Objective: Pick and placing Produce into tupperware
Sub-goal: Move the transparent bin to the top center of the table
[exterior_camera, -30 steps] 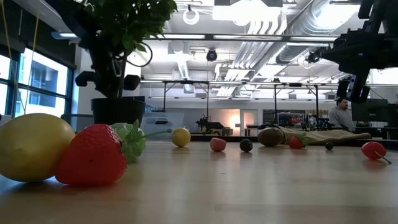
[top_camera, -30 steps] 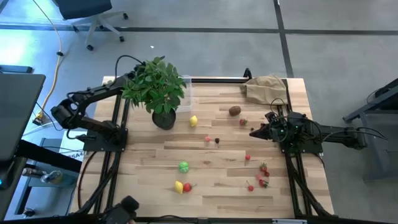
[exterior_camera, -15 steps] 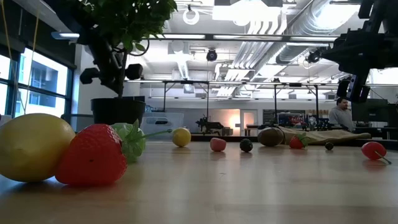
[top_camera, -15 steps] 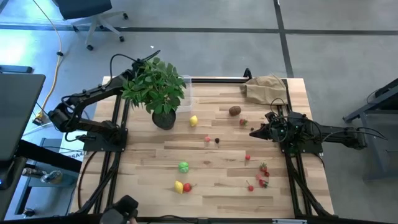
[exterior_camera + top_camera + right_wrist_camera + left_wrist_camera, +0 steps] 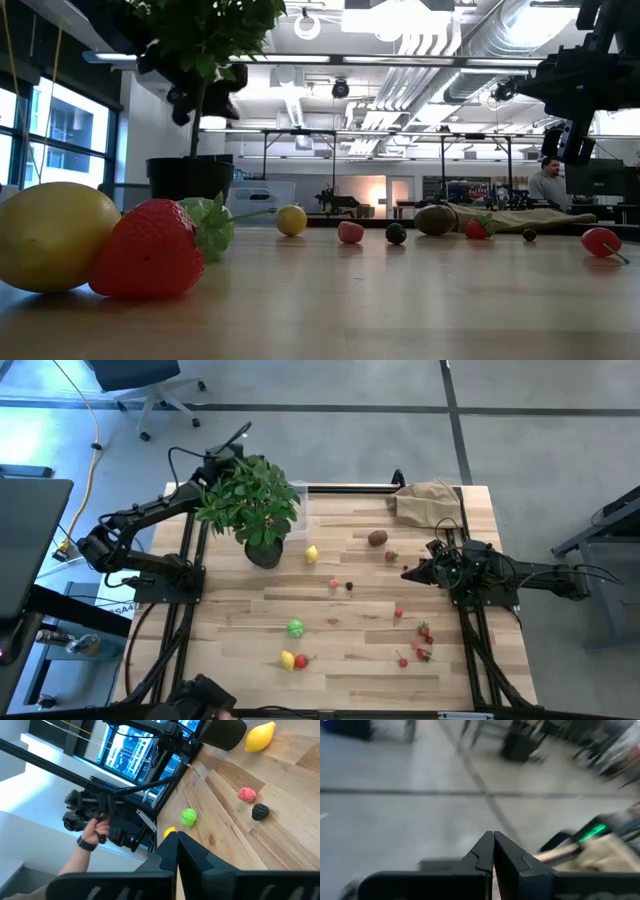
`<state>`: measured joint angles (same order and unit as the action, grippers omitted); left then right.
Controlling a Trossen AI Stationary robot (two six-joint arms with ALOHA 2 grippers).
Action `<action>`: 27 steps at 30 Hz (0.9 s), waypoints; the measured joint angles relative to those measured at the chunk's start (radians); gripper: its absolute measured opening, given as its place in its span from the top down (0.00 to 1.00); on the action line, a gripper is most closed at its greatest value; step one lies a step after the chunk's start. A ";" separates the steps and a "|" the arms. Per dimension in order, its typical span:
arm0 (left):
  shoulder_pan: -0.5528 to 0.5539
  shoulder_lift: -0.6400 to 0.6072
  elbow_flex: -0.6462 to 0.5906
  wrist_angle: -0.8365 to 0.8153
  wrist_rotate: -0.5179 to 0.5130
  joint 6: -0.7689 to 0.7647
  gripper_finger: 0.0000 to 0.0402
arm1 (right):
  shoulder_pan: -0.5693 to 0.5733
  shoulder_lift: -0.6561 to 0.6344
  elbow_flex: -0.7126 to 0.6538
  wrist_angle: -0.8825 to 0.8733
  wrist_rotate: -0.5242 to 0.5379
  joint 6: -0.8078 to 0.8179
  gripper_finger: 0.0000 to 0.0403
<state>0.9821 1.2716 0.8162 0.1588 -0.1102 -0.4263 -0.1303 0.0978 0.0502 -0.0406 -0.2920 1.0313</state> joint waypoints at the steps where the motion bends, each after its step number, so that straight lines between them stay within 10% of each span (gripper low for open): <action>1: 0.000 0.000 0.000 0.040 0.017 -0.012 1.00 | 0.000 0.000 0.000 0.000 0.000 0.000 1.00; 12: 0.145 0.000 0.000 0.326 0.229 -0.181 1.00 | 0.000 0.000 0.000 0.000 0.000 0.000 1.00; 27: 0.277 -0.001 0.077 0.466 0.234 -0.285 1.00 | 0.000 0.000 0.000 0.000 0.000 0.042 1.00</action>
<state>1.2588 1.2709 0.8927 0.6251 0.1238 -0.7113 -0.1303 0.0978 0.0502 -0.0406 -0.2920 1.0729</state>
